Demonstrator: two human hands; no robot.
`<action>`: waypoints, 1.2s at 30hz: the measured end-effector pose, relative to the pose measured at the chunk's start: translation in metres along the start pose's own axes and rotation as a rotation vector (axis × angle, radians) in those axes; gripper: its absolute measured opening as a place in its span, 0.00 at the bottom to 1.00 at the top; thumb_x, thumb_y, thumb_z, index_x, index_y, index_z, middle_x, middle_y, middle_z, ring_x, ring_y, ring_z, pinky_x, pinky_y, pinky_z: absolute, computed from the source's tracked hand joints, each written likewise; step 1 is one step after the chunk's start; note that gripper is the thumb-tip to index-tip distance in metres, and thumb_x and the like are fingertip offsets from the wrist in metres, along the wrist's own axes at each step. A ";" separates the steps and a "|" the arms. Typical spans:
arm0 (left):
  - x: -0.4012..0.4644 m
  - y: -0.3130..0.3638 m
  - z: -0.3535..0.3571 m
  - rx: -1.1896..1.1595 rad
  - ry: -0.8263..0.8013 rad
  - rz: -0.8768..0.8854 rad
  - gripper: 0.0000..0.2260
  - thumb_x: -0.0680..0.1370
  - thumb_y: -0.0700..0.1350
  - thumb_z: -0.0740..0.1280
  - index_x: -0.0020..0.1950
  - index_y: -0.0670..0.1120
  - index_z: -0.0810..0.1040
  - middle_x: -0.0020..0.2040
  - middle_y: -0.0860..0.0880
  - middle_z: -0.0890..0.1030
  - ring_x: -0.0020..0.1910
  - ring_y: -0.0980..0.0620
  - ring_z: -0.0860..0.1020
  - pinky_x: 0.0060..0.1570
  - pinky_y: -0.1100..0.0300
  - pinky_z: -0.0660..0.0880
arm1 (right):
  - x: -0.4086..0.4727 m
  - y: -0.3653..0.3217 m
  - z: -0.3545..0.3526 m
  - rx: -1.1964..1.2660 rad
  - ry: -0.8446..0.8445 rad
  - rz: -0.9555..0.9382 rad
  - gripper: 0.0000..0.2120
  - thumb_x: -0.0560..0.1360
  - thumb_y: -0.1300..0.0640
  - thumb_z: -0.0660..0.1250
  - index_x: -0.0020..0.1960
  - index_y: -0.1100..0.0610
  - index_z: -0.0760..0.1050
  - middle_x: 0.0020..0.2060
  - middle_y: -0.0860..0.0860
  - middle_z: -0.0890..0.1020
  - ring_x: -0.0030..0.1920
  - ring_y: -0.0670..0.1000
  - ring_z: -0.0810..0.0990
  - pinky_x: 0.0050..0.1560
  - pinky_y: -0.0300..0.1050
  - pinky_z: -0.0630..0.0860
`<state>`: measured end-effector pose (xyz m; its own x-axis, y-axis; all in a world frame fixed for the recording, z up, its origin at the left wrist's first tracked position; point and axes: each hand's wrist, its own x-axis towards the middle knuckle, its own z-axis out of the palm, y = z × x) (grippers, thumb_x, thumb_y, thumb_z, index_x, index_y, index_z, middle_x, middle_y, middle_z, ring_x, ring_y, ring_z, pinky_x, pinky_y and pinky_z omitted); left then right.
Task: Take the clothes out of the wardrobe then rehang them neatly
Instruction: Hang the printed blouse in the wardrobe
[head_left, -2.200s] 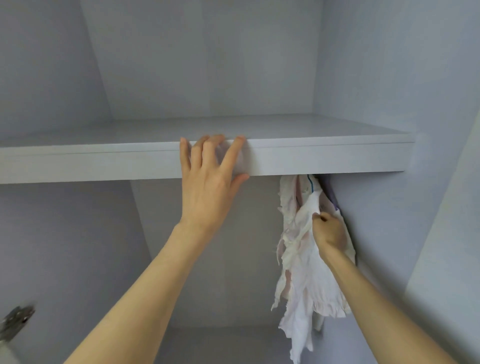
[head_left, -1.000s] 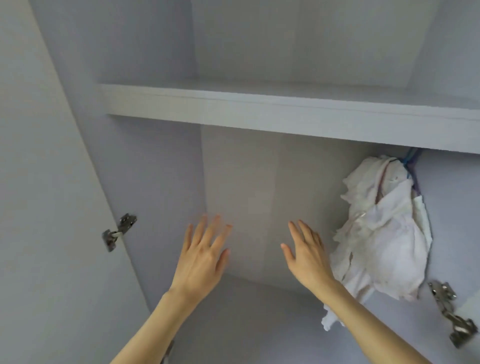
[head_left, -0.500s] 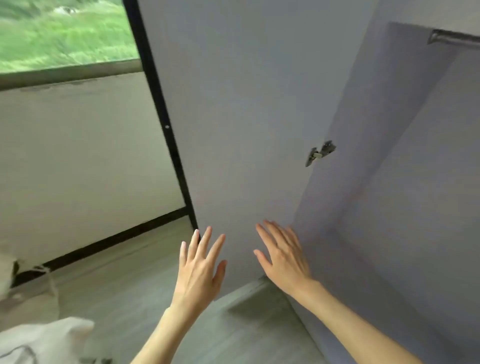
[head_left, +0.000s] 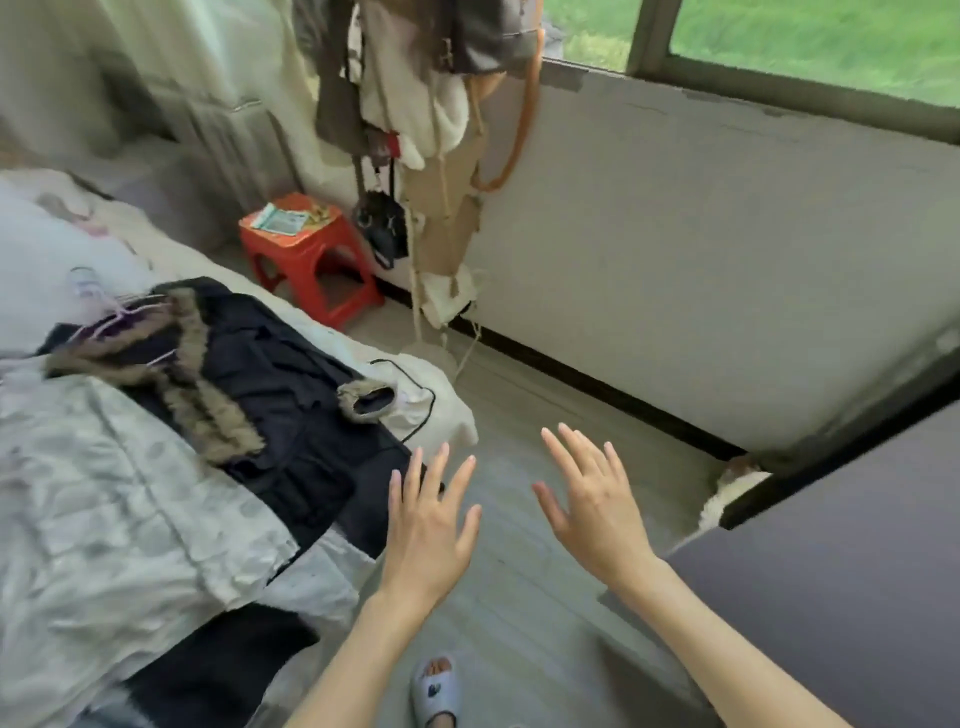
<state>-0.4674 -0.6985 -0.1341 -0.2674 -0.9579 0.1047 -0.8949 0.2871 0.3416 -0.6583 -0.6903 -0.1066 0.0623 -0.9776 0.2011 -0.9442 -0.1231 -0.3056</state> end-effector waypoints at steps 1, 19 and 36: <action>-0.008 -0.013 -0.005 0.013 0.011 -0.051 0.22 0.75 0.53 0.55 0.68 0.49 0.69 0.68 0.43 0.71 0.69 0.42 0.59 0.63 0.38 0.62 | 0.006 -0.014 0.010 0.017 -0.016 -0.053 0.24 0.74 0.48 0.58 0.67 0.58 0.70 0.63 0.57 0.76 0.63 0.57 0.75 0.63 0.58 0.67; -0.121 -0.315 -0.064 -0.099 0.082 -0.708 0.20 0.79 0.49 0.59 0.72 0.49 0.66 0.75 0.46 0.60 0.75 0.42 0.52 0.71 0.42 0.51 | 0.098 -0.304 0.184 0.146 -0.402 -0.480 0.26 0.80 0.49 0.58 0.75 0.54 0.57 0.73 0.51 0.63 0.74 0.51 0.58 0.73 0.50 0.47; -0.110 -0.501 -0.058 -0.195 -0.083 -1.007 0.24 0.81 0.52 0.55 0.76 0.54 0.53 0.76 0.51 0.44 0.76 0.48 0.43 0.72 0.51 0.40 | 0.245 -0.462 0.325 0.252 -0.664 -0.509 0.21 0.78 0.58 0.61 0.70 0.61 0.65 0.66 0.57 0.72 0.66 0.56 0.70 0.64 0.46 0.65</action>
<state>0.0309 -0.7370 -0.2623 0.5443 -0.7493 -0.3771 -0.6458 -0.6612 0.3817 -0.1018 -0.9286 -0.2183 0.7065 -0.6815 -0.1911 -0.6559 -0.5290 -0.5385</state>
